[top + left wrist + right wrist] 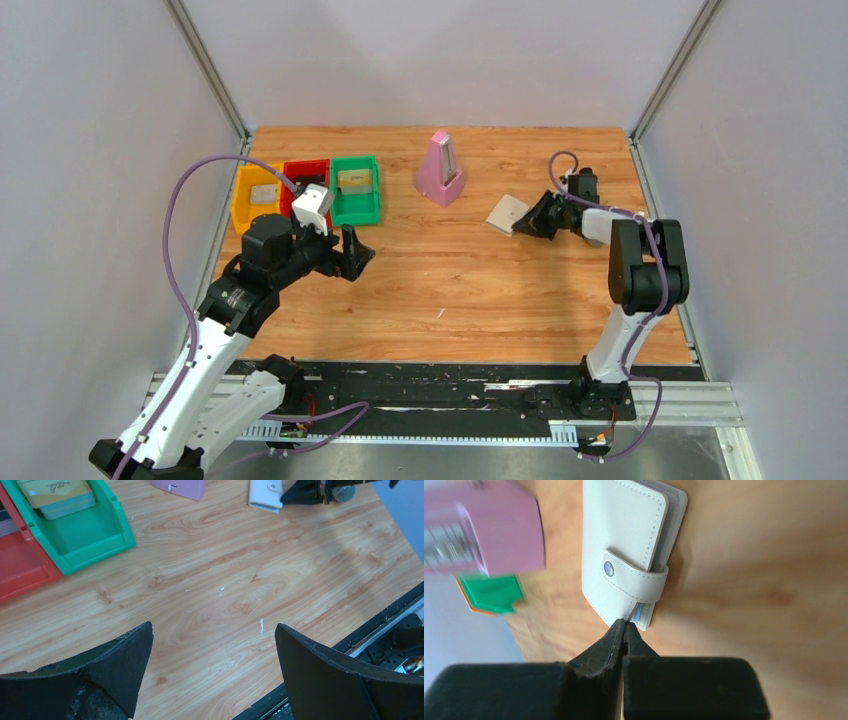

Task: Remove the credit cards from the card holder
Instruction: Move the card holder to the center of the board.

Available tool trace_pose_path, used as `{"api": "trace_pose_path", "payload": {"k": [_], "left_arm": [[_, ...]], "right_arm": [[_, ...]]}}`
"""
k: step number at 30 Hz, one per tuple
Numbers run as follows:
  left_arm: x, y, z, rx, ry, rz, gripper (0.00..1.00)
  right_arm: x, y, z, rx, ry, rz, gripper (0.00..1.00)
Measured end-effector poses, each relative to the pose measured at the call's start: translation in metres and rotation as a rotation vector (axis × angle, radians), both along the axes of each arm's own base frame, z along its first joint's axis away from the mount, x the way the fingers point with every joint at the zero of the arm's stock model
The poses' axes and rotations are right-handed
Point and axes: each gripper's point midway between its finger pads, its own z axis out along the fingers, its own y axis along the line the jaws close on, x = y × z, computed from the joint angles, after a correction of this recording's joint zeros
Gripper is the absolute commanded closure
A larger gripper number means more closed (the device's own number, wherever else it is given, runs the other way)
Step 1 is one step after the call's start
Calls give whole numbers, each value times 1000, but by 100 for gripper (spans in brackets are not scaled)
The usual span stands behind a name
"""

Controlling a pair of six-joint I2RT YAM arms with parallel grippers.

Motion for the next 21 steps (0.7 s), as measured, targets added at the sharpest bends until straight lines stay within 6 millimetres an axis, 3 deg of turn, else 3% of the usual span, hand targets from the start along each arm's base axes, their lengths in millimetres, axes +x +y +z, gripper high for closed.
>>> {"api": "trace_pose_path", "payload": {"k": [7, 12, 17, 21], "left_arm": [[-1, 2, -4, 4, 24, 17, 0], [-1, 3, -5, 0, 31, 28, 0], [-3, 6, -10, 9, 56, 40, 0], [-4, 7, -13, 6, 71, 53, 0]], "right_arm": [[-107, 85, 1, -38, 60, 297, 100], [-173, 138, 6, -65, 53, 519, 100], [-221, 148, 2, -114, 84, 613, 100], [-235, 141, 2, -166, 91, 610, 86]]}}
